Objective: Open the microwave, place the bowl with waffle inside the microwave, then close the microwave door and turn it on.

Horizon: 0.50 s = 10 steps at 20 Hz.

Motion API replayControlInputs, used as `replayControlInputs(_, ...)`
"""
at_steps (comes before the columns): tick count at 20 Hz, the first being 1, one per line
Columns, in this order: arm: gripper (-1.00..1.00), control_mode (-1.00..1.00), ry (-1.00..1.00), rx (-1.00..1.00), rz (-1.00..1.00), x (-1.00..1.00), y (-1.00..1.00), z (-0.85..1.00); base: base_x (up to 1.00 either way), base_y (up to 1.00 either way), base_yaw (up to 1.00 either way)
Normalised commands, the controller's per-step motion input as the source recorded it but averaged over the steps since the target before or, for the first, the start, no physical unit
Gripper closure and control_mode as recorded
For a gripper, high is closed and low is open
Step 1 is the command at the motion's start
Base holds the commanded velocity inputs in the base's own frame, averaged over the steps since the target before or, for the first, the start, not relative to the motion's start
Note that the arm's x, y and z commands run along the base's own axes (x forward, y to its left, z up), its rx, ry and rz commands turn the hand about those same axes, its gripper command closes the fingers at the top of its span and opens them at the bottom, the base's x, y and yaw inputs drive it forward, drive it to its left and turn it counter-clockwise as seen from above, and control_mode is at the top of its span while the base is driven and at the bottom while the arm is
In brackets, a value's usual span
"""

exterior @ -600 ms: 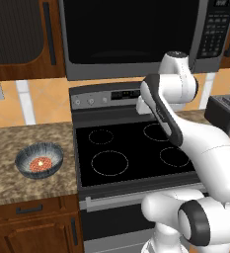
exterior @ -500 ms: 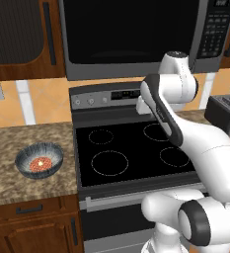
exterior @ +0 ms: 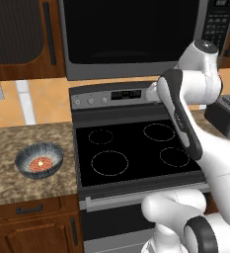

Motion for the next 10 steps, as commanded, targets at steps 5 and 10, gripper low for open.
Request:
replayControlInputs(5, -1.0, -1.0, -0.28, 0.03, -0.12, -0.15, -0.83, 1.0, 0.0, 0.0, 0.0)
replayControlInputs(10, -1.0, -1.0, -0.18, 0.07, -0.16, -0.14, -1.0, 0.95, 0.0, 0.0, 0.0)
